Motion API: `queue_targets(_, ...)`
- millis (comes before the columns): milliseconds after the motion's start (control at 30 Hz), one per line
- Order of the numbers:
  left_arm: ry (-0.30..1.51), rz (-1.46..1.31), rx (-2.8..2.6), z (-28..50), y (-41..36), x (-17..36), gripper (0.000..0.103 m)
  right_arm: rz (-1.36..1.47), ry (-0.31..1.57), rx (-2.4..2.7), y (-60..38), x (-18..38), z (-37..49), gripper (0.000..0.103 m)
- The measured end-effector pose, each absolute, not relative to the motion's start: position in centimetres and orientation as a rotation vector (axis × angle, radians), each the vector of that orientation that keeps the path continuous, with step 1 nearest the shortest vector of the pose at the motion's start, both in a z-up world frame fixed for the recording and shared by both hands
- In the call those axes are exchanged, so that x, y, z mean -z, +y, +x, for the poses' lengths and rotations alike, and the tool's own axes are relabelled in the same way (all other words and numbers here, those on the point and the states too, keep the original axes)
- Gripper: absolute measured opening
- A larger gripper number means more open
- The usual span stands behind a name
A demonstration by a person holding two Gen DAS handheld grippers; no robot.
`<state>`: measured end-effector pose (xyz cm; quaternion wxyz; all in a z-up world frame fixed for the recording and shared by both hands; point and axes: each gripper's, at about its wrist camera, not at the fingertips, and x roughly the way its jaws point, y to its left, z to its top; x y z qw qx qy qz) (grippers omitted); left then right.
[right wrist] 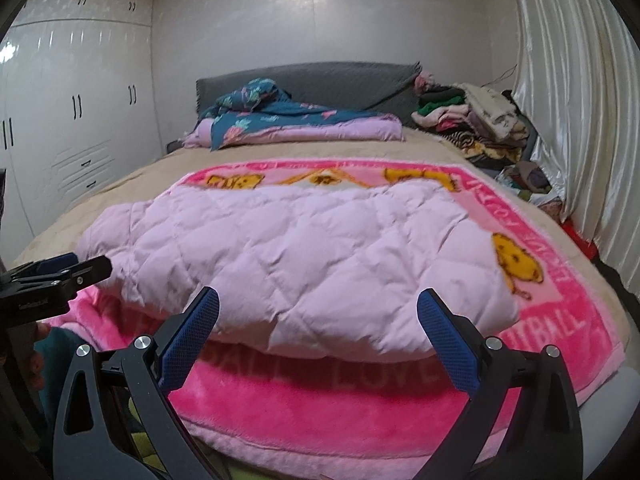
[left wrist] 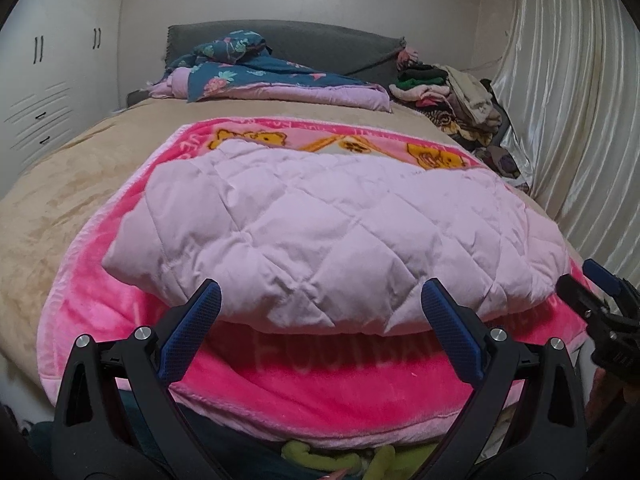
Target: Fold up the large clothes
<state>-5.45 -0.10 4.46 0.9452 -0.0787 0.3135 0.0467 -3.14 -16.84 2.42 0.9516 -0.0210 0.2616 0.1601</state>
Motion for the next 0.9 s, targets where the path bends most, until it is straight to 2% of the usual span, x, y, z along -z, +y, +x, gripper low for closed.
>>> queue_targets(900,0.674,-0.172,-0.114,-4.8,0.4,-3.7,0.094,-0.025,0.595,-0.332,-16.6,-1.0,-2.1,0.099)
